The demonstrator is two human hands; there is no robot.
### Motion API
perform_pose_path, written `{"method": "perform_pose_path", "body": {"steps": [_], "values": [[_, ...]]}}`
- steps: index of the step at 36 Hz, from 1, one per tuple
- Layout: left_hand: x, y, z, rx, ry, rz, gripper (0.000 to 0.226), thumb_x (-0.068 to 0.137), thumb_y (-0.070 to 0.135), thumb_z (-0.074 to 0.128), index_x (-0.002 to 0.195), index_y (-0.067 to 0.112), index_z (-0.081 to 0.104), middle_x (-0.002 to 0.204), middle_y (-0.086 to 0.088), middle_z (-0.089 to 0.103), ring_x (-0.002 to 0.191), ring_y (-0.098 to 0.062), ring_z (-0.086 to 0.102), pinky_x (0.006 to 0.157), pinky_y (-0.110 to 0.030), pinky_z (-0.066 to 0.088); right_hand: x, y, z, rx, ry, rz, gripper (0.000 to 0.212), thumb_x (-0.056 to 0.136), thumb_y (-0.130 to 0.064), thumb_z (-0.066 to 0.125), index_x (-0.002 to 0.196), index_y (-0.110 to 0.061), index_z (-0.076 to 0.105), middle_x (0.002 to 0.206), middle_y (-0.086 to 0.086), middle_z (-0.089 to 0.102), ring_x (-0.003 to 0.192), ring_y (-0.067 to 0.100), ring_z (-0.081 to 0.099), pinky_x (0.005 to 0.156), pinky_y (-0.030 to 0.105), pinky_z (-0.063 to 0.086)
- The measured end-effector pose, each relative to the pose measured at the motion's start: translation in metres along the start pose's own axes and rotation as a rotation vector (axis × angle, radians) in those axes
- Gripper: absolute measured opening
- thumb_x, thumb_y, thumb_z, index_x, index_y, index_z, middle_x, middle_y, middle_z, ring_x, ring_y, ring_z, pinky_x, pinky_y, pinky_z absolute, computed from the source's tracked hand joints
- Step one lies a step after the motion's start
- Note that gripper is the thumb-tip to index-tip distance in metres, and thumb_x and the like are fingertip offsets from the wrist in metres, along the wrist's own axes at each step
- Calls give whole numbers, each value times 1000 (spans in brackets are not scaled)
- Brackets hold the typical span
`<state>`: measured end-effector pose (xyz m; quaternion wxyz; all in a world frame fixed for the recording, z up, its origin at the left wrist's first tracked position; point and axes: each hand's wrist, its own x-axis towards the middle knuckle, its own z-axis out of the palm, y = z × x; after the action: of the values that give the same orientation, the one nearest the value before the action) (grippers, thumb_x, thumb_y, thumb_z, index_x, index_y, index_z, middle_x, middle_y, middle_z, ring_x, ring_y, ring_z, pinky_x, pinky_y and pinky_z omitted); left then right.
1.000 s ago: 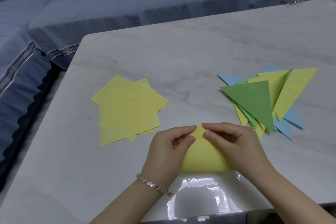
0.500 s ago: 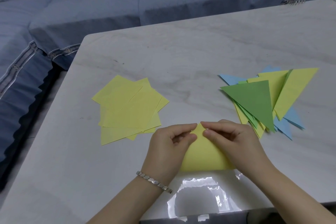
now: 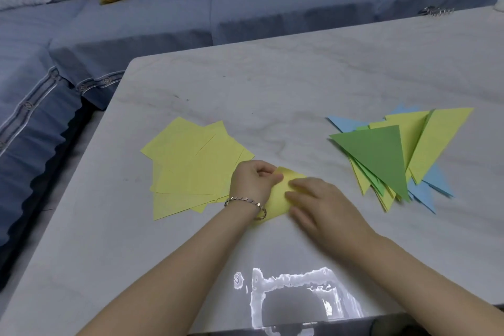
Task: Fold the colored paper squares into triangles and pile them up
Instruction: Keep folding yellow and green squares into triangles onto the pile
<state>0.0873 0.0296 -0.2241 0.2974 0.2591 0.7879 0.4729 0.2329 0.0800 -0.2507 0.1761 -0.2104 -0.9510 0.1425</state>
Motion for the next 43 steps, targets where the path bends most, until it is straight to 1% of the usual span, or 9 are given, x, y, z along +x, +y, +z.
{"method": "perform_pose_path", "body": {"steps": [3, 7, 12, 17, 25, 29, 35, 38, 43], "values": [[5, -6, 1, 64, 9, 18, 10, 74, 8, 74, 74, 14, 65, 58, 9, 55, 54, -1, 49, 51, -5, 37, -7, 1, 11, -62, -93, -53, 40, 82, -37, 44, 99, -12, 70, 109, 6, 66, 96, 25, 63, 81, 31, 51], [6, -14, -1, 94, 21, 54, 12, 74, 7, 74, 73, 14, 65, 56, 10, 53, 53, -1, 48, 50, -3, 35, -16, -7, 19, -36, -51, -89, 41, 85, -38, 44, 103, -11, 68, 108, 4, 65, 102, 21, 52, 92, 29, 36], [8, -20, -1, 88, 22, 72, 14, 74, 7, 74, 70, 16, 63, 57, 9, 54, 51, 3, 49, 52, -4, 36, -25, -14, 26, -54, -36, -111, 48, 93, -42, 35, 106, -10, 69, 105, 1, 66, 101, 17, 48, 95, 28, 35], [7, -20, -3, 63, 11, 71, 15, 74, 6, 73, 70, 16, 63, 58, 9, 54, 56, -1, 49, 53, -3, 37, -28, -5, 17, -92, 34, 24, 63, 99, -45, 18, 105, -6, 68, 99, 5, 66, 92, 24, 58, 93, 30, 35], [11, -21, -6, 38, -23, 29, 17, 72, 8, 76, 67, 19, 64, 53, 10, 53, 44, 9, 48, 49, -2, 35, -38, 27, 2, -115, 123, 232, 46, 88, -35, 41, 102, 0, 68, 100, 10, 66, 97, 28, 57, 96, 34, 31], [12, -20, -8, 39, -30, 15, 17, 71, 9, 77, 66, 20, 65, 50, 12, 54, 45, 7, 49, 52, -3, 37, -29, 13, 11, -145, 193, 309, 45, 86, -34, 41, 94, 1, 69, 90, 12, 65, 86, 32, 60, 90, 39, 43], [11, -19, -8, 19, -41, -6, 14, 71, 10, 77, 69, 18, 66, 60, 9, 60, 58, 0, 55, 61, -9, 42, -22, -22, 33, -38, 133, 29, 55, 99, -39, 22, 100, -9, 69, 97, 6, 64, 96, 21, 48, 95, 38, 34], [11, -19, -9, 30, -47, -1, 14, 71, 10, 77, 68, 18, 67, 59, 9, 60, 57, 1, 55, 62, -8, 42, -20, -47, 51, -21, 74, -122, 41, 93, -40, 38, 102, -14, 68, 100, 4, 65, 98, 22, 49, 95, 38, 34], [11, -22, -9, 22, -43, 16, 26, 69, 9, 78, 59, 28, 63, 53, 11, 59, 54, -1, 55, 67, -17, 45, -15, -63, 57, -1, 19, -144, 40, 81, -43, 45, 100, -18, 71, 97, 0, 66, 97, 18, 45, 97, 36, 33]]}}
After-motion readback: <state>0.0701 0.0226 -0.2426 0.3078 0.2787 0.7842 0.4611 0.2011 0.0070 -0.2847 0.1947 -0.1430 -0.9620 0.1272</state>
